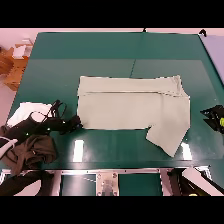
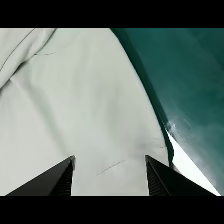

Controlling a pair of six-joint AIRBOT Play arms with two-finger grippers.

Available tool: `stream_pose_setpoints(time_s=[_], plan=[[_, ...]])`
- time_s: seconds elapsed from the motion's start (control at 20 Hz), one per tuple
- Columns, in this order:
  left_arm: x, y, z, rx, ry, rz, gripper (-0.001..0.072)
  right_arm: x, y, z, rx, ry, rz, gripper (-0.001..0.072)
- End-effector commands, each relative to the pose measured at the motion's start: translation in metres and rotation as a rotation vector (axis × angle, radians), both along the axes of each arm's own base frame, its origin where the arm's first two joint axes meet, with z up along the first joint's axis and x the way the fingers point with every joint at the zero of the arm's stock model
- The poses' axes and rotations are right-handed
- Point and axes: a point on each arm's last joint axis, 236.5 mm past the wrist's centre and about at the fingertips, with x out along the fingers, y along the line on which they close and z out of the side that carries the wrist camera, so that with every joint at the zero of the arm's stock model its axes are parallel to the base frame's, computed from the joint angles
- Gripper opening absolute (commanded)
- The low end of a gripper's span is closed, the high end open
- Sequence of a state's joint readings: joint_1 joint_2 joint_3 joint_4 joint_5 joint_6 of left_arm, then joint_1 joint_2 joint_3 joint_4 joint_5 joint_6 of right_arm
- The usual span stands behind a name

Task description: Fold the shirts.

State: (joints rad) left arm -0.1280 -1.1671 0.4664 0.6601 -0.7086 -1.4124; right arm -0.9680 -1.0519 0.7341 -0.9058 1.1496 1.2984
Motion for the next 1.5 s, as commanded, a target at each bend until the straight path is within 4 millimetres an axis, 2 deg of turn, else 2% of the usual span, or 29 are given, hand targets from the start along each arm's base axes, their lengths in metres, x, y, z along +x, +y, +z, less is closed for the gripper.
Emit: stream_pose_setpoints(time_s=[0.0, 0.05, 0.15, 0.3, 0.45, 0.65, 0.75, 0.85, 1.0, 1.15, 1.25, 1.3, 1.35, 1.4, 1.45], plan=[[0.004, 0.0, 0.0, 0.01, -0.035, -0.009, 0.0024, -0.041, 0.0, -0.011, 0.09, 0.116, -0.047, 0.0516], [0.003, 0.0, 0.001, 0.009, -0.037, -0.022, 0.0024, -0.059, 0.001, -0.018, 0.117, 0.16, -0.058, 0.0516], [0.003, 0.0, 0.001, 0.012, -0.043, -0.028, 0.0024, -0.08, 0.012, -0.034, 0.162, 0.206, -0.046, 0.0516], [0.003, -0.001, 0.001, 0.011, -0.042, -0.029, 0.0024, -0.087, 0.034, -0.063, 0.162, 0.216, 0.025, 0.0515], [0.003, -0.001, 0.001, 0.011, -0.041, -0.032, 0.0025, -0.078, 0.056, -0.092, 0.161, 0.21, 0.065, 0.0515], [0.003, 0.0, 0.001, 0.014, -0.047, -0.035, 0.0025, -0.046, 0.083, -0.108, 0.203, 0.17, 0.131, 0.0508], [0.002, -0.001, 0.001, 0.011, -0.044, -0.038, 0.0025, -0.039, 0.095, -0.116, 0.218, 0.173, 0.17, 0.0479], [0.001, -0.002, 0.001, 0.008, -0.039, -0.041, 0.0025, -0.041, 0.101, -0.118, 0.227, 0.176, 0.206, 0.0377], [-0.004, -0.005, 0.001, -0.003, -0.024, -0.057, 0.0024, -0.042, 0.101, -0.104, 0.265, 0.167, 0.243, 0.0293], [-0.007, -0.007, 0.002, -0.011, -0.013, -0.066, 0.0024, -0.054, 0.1, -0.091, 0.318, 0.189, 0.272, 0.0294], [-0.007, -0.007, 0.002, -0.011, -0.013, -0.066, 0.0025, -0.065, 0.102, -0.091, 0.339, 0.224, 0.279, 0.0293], [-0.008, -0.007, 0.002, -0.012, -0.011, -0.068, 0.0025, -0.072, 0.102, -0.093, 0.348, 0.257, 0.274, 0.0242], [-0.009, -0.007, 0.002, -0.014, -0.008, -0.071, 0.0025, -0.072, 0.103, -0.092, 0.355, 0.261, 0.272, 0.011], [-0.009, -0.008, 0.002, -0.015, -0.006, -0.073, 0.0024, -0.07, 0.104, -0.091, 0.359, 0.252, 0.269, 0.0021], [-0.011, -0.009, 0.003, -0.019, -0.002, -0.08, 0.0024, -0.068, 0.103, -0.09, 0.359, 0.243, 0.261, 0.002]])
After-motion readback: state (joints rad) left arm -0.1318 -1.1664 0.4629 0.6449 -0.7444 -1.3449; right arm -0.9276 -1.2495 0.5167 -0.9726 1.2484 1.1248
